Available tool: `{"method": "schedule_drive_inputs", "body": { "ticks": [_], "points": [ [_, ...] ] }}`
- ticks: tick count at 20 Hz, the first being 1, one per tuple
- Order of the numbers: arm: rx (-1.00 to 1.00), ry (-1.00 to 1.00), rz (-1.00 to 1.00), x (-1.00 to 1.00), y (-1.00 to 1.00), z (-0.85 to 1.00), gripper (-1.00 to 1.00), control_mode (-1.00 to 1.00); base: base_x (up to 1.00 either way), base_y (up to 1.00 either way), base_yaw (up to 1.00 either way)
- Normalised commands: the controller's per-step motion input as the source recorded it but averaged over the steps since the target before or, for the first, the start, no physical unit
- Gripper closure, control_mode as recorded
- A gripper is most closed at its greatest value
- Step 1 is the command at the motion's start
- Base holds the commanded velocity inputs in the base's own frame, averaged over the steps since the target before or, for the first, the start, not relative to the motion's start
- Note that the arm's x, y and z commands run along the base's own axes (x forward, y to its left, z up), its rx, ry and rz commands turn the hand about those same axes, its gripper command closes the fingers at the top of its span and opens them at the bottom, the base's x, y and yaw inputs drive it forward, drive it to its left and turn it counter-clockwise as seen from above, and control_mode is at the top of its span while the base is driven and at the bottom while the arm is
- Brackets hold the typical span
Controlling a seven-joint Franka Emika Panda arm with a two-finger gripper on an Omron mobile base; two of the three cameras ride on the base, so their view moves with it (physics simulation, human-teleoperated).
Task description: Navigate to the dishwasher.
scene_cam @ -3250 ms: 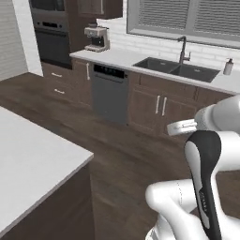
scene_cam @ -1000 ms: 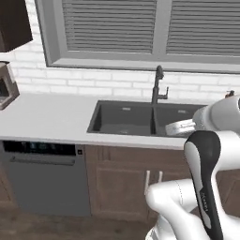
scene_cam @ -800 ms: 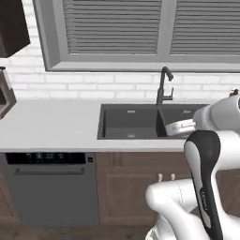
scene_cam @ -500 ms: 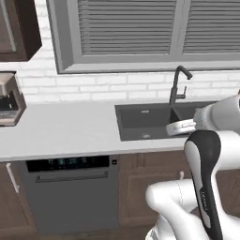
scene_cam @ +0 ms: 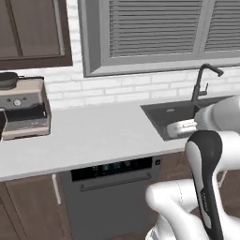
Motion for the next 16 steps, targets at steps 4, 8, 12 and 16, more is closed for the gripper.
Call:
{"method": "schedule_drive_inputs", "body": {
  "ticks": [4,8,12,16],
  "points": [
    [0.0,0.0,0.0,0.0,0.0,0.0,-1.0,1.0,1.0,0.99,-0.23],
    [0.0,0.0,0.0,0.0,0.0,0.0,-1.0,1.0,1.0,0.66,-0.22],
    [0.0,0.0,0.0,0.0,0.0,0.0,-1.0,1.0,1.0,-0.37,0.0],
    [0.0,0.0,0.0,0.0,0.0,0.0,-1.0,1.0,1.0,-0.9,0.37]
  ]
}}
